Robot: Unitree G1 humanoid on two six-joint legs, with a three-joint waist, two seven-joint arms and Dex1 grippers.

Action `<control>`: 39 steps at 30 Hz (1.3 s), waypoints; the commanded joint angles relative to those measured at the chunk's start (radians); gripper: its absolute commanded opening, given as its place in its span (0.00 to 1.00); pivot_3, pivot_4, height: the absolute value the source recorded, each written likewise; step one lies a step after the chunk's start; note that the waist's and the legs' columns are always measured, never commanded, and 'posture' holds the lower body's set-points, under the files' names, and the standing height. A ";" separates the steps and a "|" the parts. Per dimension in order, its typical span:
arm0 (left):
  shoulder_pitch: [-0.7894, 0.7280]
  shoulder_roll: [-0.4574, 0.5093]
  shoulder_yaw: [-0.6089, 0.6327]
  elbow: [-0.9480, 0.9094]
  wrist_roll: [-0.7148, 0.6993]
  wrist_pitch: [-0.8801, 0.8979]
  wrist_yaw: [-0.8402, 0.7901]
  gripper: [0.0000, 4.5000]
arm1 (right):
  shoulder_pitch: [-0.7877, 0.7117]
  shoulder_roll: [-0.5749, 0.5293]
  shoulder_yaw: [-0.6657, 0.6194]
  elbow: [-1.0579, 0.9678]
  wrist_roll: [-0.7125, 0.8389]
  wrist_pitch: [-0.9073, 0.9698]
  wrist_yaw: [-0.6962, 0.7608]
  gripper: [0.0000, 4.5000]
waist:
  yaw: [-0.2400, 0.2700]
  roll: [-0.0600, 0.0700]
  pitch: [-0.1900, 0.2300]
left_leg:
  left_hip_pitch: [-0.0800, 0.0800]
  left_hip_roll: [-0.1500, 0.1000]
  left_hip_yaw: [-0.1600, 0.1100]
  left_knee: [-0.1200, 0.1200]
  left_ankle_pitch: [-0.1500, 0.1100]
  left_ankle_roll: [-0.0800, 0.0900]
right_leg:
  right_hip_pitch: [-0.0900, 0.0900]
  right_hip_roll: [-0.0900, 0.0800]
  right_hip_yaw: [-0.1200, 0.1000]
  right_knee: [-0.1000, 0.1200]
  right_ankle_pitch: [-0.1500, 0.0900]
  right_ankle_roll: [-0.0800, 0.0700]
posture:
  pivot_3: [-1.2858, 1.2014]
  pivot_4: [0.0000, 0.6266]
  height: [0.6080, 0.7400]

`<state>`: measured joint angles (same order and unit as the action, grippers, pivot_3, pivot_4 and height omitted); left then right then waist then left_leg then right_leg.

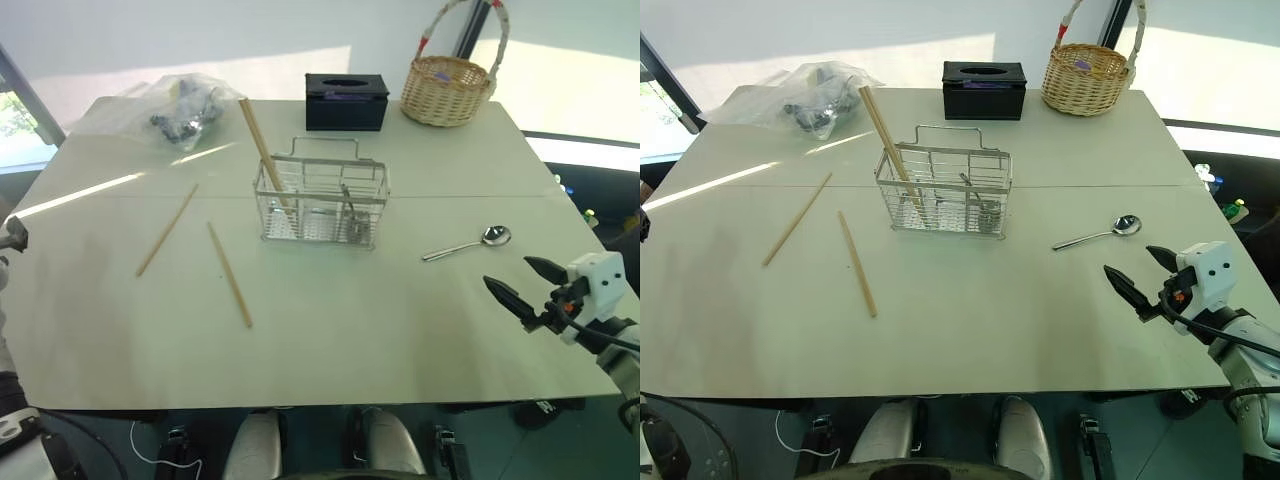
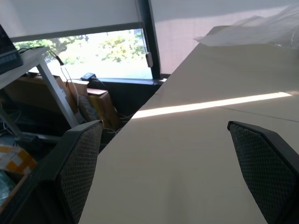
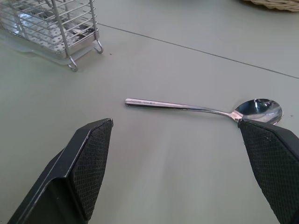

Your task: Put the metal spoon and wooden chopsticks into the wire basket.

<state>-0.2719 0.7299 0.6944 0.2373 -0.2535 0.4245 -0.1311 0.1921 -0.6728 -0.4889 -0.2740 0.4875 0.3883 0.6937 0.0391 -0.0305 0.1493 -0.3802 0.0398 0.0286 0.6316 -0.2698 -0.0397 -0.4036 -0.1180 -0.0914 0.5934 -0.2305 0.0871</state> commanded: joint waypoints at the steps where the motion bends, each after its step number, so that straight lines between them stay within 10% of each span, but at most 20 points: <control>1: -0.019 0.028 0.017 -0.018 -0.009 -0.013 0.003 1.00 | -0.003 0.008 -0.010 -0.036 0.014 -0.006 -0.005 0.99 | 0.000 0.000 0.000 | 0.000 0.000 0.000 0.000 0.000 0.000 | 0.000 0.000 0.000 0.000 0.000 0.000 | 0.52 0.24 0.79; 28: -0.044 0.048 -0.042 -0.168 -0.112 0.082 -0.160 1.00 | -0.138 -0.105 0.022 0.044 -0.024 -0.034 0.073 0.99 | -0.001 0.000 0.000 | 0.001 0.000 0.001 0.001 0.000 0.000 | 0.001 0.000 0.000 0.000 0.000 0.000 | 0.52 0.24 0.79; 39: -0.137 0.232 -0.413 -0.534 -0.380 0.219 -0.756 1.00 | -0.732 -0.369 0.422 0.420 -0.230 -0.349 0.562 0.99 | -0.007 0.004 0.003 | 0.005 0.000 0.003 -0.002 0.000 0.000 | 0.002 0.000 0.001 -0.001 0.000 0.000 | 0.52 0.24 0.79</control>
<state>-0.3883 0.9347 0.3184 -0.2728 -0.6177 0.6405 -0.8252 -0.4828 -1.0402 -0.1121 0.0835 0.2810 0.0794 1.1835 0.0324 -0.0268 0.1526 -0.3755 0.0404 0.0321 0.6288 -0.2696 -0.0395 -0.4014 -0.1167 -0.0909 0.5925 -0.2304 0.0872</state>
